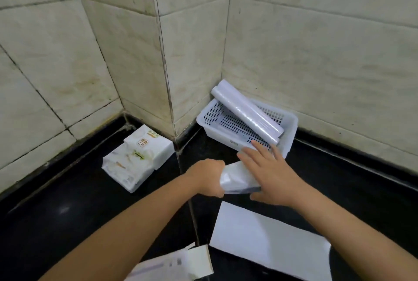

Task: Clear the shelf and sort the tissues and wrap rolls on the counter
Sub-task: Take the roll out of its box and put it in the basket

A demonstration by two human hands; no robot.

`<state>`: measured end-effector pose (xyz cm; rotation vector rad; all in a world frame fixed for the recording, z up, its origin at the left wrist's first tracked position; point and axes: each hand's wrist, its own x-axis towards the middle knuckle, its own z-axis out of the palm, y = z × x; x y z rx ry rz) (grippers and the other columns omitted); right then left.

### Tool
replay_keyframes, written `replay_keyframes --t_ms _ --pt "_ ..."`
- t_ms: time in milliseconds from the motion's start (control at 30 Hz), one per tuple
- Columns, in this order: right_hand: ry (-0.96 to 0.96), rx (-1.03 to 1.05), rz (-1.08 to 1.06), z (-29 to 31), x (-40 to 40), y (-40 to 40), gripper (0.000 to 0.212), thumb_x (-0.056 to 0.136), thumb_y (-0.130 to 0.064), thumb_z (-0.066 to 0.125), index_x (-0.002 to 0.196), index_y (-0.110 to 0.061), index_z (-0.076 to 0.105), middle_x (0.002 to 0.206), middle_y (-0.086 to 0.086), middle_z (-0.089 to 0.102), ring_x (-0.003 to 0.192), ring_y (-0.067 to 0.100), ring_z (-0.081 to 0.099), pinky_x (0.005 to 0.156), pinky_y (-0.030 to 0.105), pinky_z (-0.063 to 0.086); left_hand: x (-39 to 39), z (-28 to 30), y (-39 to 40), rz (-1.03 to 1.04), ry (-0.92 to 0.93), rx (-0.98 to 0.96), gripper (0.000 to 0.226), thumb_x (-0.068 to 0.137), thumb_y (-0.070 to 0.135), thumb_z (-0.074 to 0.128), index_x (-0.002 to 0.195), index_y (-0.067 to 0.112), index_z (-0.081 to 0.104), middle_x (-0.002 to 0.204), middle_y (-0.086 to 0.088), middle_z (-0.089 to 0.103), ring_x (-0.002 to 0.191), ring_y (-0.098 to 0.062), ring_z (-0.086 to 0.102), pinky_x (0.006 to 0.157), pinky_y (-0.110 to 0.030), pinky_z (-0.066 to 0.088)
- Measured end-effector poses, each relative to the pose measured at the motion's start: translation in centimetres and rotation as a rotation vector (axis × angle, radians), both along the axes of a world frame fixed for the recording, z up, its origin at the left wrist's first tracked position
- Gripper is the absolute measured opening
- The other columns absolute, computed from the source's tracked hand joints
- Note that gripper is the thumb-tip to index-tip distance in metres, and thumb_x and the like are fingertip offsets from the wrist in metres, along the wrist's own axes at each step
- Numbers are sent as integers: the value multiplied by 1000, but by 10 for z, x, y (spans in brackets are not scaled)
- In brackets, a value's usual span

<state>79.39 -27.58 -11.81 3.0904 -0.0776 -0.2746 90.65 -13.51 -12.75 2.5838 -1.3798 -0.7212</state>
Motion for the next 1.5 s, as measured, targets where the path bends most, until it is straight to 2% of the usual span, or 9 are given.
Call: replay_keyframes --t_ms 100,200,367,467,533,700,867,1000,1500 --pt "-109 -22 43 -9 27 -16 66 68 -30 72 126 -9 49 127 13 56 127 29 46 113 51 23 25 5 -37 -133 132 52 38 70 16 72 103 8 54 96 -8 57 85 -22 56 70 -28 44" --pt "-288 8 115 -18 40 -47 41 42 -18 83 79 -9 67 66 6 69 57 23 67 53 26 51 49 -1 -69 -148 269 54 31 73 12 70 99 11 53 86 0 52 79 -16 49 58 -19 38" --pt "-118 57 -233 -30 65 -118 27 81 -21 53 105 -10 50 101 6 63 88 27 63 57 27 35 100 -12 -113 -5 467 -178 66 82 34 67 139 20 38 110 16 51 101 -3 51 85 -16 40" --pt "-120 74 -395 -40 76 -153 24 84 -21 51 103 -6 48 93 10 63 77 30 62 56 28 39 133 -29 -139 257 429 -325 42 93 32 51 132 16 48 122 6 55 115 -10 51 90 -21 38" --pt "-78 107 -445 -50 83 -165 24 86 -22 51 102 -4 47 85 11 60 67 28 54 52 27 37 148 -50 -160 201 153 -74 21 96 18 45 110 8 56 112 -8 55 103 -20 52 85 -29 40" --pt "-52 203 -472 -70 96 -172 21 88 -23 49 99 -6 45 75 3 46 64 21 47 45 27 33 154 -86 -194 -145 -151 581 38 94 11 45 132 8 47 124 -10 54 104 -24 53 93 -34 45" --pt "-12 248 -454 -70 111 -172 17 88 -21 49 90 -13 34 63 -6 34 61 17 45 41 23 28 161 -92 -191 -173 -141 576 36 95 25 47 125 6 54 123 -11 58 88 -18 46 87 -34 46" --pt "17 312 -440 -74 128 -165 18 87 -20 48 88 -15 31 63 -7 33 56 11 38 42 23 25 171 -86 -179 -114 127 609 70 88 61 38 133 8 47 146 -12 37 126 -28 42 110 -42 33" --pt "-8 380 -471 -80 118 -172 20 86 -22 51 101 -11 45 75 -5 42 74 18 50 58 27 39 164 -100 -196 -308 -177 529 49 88 14 58 135 6 45 148 -14 29 131 -31 35 108 -39 38"
